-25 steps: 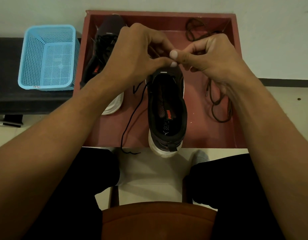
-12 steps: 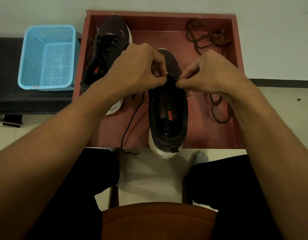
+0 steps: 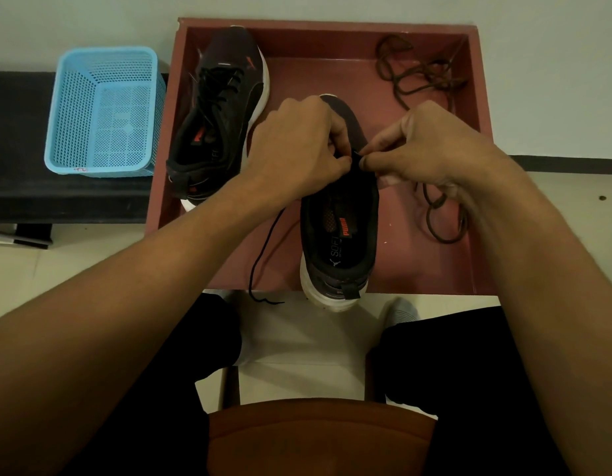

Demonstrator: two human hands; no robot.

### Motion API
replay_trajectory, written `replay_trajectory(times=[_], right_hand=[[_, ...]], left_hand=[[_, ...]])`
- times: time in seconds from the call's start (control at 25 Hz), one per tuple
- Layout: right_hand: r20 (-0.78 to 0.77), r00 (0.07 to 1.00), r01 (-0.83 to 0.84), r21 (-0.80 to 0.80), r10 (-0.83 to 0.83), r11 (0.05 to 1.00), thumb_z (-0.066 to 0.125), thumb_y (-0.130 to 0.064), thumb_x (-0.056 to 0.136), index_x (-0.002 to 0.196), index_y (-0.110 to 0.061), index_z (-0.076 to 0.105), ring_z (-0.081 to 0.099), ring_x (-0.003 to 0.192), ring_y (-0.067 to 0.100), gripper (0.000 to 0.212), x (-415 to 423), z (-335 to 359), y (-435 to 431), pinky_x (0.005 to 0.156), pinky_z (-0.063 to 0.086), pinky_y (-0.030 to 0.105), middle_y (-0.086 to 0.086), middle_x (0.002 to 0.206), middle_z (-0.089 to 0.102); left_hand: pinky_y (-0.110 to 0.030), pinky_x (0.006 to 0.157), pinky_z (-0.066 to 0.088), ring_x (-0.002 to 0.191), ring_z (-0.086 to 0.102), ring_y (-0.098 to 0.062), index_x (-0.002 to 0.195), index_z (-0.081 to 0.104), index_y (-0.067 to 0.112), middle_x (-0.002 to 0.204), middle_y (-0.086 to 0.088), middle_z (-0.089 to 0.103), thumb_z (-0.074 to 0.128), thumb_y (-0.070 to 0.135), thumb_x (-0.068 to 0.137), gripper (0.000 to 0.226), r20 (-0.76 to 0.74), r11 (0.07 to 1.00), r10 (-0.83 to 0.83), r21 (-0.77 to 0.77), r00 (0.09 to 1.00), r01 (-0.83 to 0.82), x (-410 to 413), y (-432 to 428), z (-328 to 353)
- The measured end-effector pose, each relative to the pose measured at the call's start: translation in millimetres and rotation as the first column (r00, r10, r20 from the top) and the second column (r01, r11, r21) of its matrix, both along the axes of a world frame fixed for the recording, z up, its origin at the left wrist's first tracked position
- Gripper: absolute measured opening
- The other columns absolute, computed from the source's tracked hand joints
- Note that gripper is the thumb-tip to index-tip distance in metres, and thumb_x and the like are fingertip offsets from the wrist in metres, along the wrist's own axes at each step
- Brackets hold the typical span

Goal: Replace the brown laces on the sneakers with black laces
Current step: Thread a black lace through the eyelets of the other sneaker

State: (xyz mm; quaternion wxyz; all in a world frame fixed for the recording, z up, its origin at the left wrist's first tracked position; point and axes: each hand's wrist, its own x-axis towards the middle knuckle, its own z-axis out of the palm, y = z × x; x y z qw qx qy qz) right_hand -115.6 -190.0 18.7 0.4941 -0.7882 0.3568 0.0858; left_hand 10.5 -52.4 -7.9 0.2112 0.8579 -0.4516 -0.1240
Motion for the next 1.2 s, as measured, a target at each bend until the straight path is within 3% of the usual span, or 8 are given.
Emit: replay_trajectory(times=[0.16, 0.4, 0.56, 0.76, 0.92, 1.04, 1.12, 1.2], right_hand=[[0.011, 0.999, 0.031, 0.039, -0.031, 0.999, 0.080, -0.006, 0.090, 0.090, -0.011, 0.081, 0.079, 0.073, 0.014, 0.005, -0.8, 1.6, 0.8, 0.071, 0.063, 0.020, 0.003, 0.077, 0.080], [0.057, 0.994, 0.084, 0.187, -0.096, 0.979, 0.071, -0.004, 0.097, 0.100, -0.001, 0.079, 0.080, 0.082, 0.020, 0.009, -2.2, -2.2, -4.1, 0.076, 0.064, 0.023, 0.010, 0.085, 0.081], [0.013, 0.998, -0.056, 0.019, 0.056, 0.998, 0.075, -0.014, 0.097, 0.097, -0.011, 0.079, 0.080, 0.074, 0.015, 0.005, -1.5, -5.1, -6.6, 0.079, 0.064, 0.025, 0.003, 0.078, 0.080], [-0.071, 0.984, -0.175, -0.149, 0.166, 0.973, 0.067, -0.021, 0.101, 0.095, -0.021, 0.075, 0.077, 0.066, 0.007, 0.010, 0.7, -7.8, -5.7, 0.072, 0.062, 0.023, -0.004, 0.074, 0.079], [-0.298, 0.940, -0.236, -0.220, 0.165, 0.946, 0.062, -0.019, 0.103, 0.092, -0.013, 0.075, 0.074, 0.061, 0.010, 0.018, -5.6, -6.4, -20.1, 0.062, 0.060, 0.023, -0.001, 0.075, 0.079], [-0.482, 0.868, -0.205, -0.130, 0.119, 0.970, 0.063, -0.013, 0.103, 0.100, -0.002, 0.076, 0.072, 0.066, 0.017, 0.017, -6.3, -10.9, -17.9, 0.052, 0.059, 0.021, 0.012, 0.090, 0.078], [-0.474, 0.872, -0.221, -0.156, 0.124, 0.963, 0.067, -0.019, 0.101, 0.101, -0.007, 0.076, 0.071, 0.063, 0.016, 0.015, -3.6, -11.8, -14.8, 0.050, 0.059, 0.023, 0.010, 0.087, 0.077], [-0.331, 0.927, -0.291, -0.339, 0.176, 0.895, 0.074, -0.030, 0.095, 0.102, -0.021, 0.076, 0.071, 0.066, 0.012, 0.012, -1.4, -11.6, -17.7, 0.056, 0.052, 0.020, 0.000, 0.086, 0.076]], left_hand=[[-0.022, 0.059, 0.043, 0.061, 0.056, -0.001, 0.079, 0.075, 0.039, 0.061, 0.019, 0.058, 0.081, 0.039, 0.084, 0.008, -0.106, 1.000, 0.028, -0.009, 0.994, -0.029, 1.7, 0.2, -5.2], [-0.024, 0.061, 0.046, 0.067, 0.058, -0.002, 0.085, 0.079, 0.039, 0.068, 0.019, 0.061, 0.083, 0.043, 0.084, 0.005, -0.100, 0.998, 0.057, 0.011, 0.993, -0.056, -0.8, 0.1, -6.8], [-0.030, 0.070, 0.054, 0.086, 0.066, -0.008, 0.092, 0.081, 0.041, 0.090, 0.015, 0.072, 0.084, 0.048, 0.082, 0.013, -0.046, 0.997, 0.069, 0.022, 0.997, -0.068, -1.9, 2.3, -5.2], [-0.032, 0.066, 0.052, 0.079, 0.059, -0.010, 0.098, 0.080, 0.042, 0.074, 0.017, 0.057, 0.083, 0.052, 0.081, 0.020, -0.002, 0.998, 0.016, 0.064, 1.000, -0.016, 1.9, 4.3, 2.2], [-0.035, 0.069, 0.057, 0.076, 0.059, -0.009, 0.098, 0.080, 0.041, 0.075, 0.017, 0.061, 0.083, 0.051, 0.082, 0.019, -0.034, 0.996, -0.017, 0.082, 0.999, 0.020, 5.7, 6.5, 5.6], [-0.035, 0.072, 0.059, 0.078, 0.062, -0.007, 0.097, 0.080, 0.041, 0.079, 0.015, 0.067, 0.082, 0.049, 0.084, 0.016, -0.040, 0.996, -0.027, 0.082, 0.999, 0.030, 8.4, 8.1, 6.1], [-0.036, 0.073, 0.060, 0.080, 0.064, -0.007, 0.096, 0.080, 0.041, 0.080, 0.014, 0.069, 0.082, 0.047, 0.085, 0.014, -0.047, 0.997, -0.020, 0.074, 0.999, 0.024, 8.6, 8.5, 6.6], [-0.037, 0.074, 0.060, 0.080, 0.065, -0.008, 0.096, 0.081, 0.040, 0.080, 0.014, 0.071, 0.082, 0.046, 0.085, 0.013, -0.048, 0.998, -0.015, 0.066, 0.999, 0.018, 8.0, 9.1, 7.1]])
